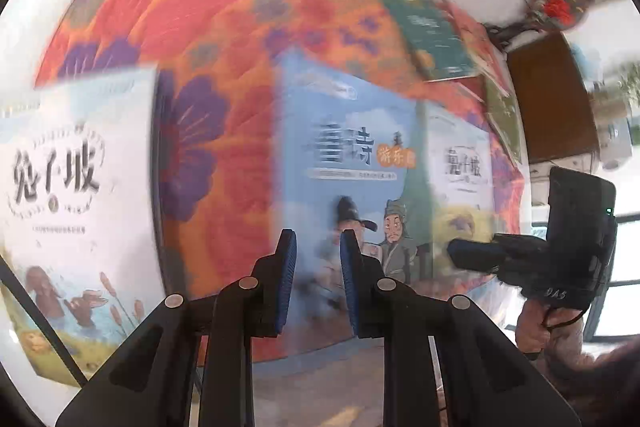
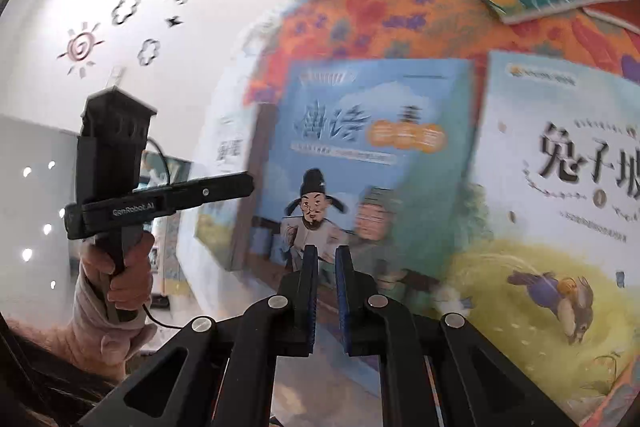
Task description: Organize books
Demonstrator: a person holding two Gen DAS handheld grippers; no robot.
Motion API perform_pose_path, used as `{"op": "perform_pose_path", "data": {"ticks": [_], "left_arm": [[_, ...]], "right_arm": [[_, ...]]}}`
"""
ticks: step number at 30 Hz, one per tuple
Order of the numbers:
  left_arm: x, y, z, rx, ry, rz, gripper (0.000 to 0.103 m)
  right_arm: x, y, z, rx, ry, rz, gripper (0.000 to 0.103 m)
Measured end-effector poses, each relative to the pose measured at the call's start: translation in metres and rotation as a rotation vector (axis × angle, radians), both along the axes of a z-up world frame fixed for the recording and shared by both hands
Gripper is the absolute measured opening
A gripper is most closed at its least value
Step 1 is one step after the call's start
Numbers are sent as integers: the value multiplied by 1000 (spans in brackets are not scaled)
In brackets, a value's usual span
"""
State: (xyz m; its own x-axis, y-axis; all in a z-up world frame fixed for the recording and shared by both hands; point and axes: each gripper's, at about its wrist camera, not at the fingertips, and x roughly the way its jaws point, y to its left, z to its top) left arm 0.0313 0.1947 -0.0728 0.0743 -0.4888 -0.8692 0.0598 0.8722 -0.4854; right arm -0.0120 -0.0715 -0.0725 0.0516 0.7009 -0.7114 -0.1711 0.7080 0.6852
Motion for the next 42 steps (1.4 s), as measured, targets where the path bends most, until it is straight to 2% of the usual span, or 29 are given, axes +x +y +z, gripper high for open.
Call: {"op": "perform_pose_path", "data": {"ticks": [1,2,3,4,5,6,7,9,10,11,14,16,19,22,26,30,33,36,40,42], "left_arm": [[2,5,-12,-27,40,21,21],[3,8,-23,-17,73,31,21],[3,8,-28,8,77,30,21],[3,5,-32,48,76,22,22],[2,3,-37,86,85,10,28],[2,1,-42,97,101,-3,33],[1,-1,-43,89,100,-11,36],[2,-5,-42,63,102,-31,55],[4,-6,-43,40,114,-34,60],[6,-6,-44,24,125,-33,65],[13,-11,-46,21,151,-46,69],[16,-14,-47,10,163,-69,71],[21,-22,-50,-17,187,-91,84],[26,-31,-53,-25,207,-107,100],[23,-39,-51,23,175,-132,102],[23,-31,-50,-16,158,-81,102],[29,-31,-53,-20,201,-60,102],[35,-28,-55,-43,241,-64,102],[34,-31,-56,-36,240,-75,102],[32,-31,-54,-31,223,-85,102]], "right_arm": [[1,-12,-7,18,38,-33,10],[2,-24,-14,7,74,-71,12],[2,-35,-20,-28,100,-113,16],[3,-41,-23,-44,114,-138,24],[4,-48,-29,-44,133,-157,29],[4,-56,-37,-24,164,-168,40],[5,-58,-41,19,175,-175,44],[8,-61,-45,103,186,-185,51],[9,-59,-45,124,185,-187,53],[12,-57,-47,149,181,-176,54],[22,-44,-53,210,174,-131,53],[26,-33,-58,175,176,-113,48],[31,-21,-58,124,178,-88,47],[35,-17,-59,132,173,-62,47],[38,-16,-58,124,182,-47,48],[37,-15,-57,123,183,-49,48],[40,-8,-56,111,193,-37,53],[42,2,-51,103,189,5,66],[43,16,-46,115,192,16,97],[43,24,-44,104,185,29,103]]}}
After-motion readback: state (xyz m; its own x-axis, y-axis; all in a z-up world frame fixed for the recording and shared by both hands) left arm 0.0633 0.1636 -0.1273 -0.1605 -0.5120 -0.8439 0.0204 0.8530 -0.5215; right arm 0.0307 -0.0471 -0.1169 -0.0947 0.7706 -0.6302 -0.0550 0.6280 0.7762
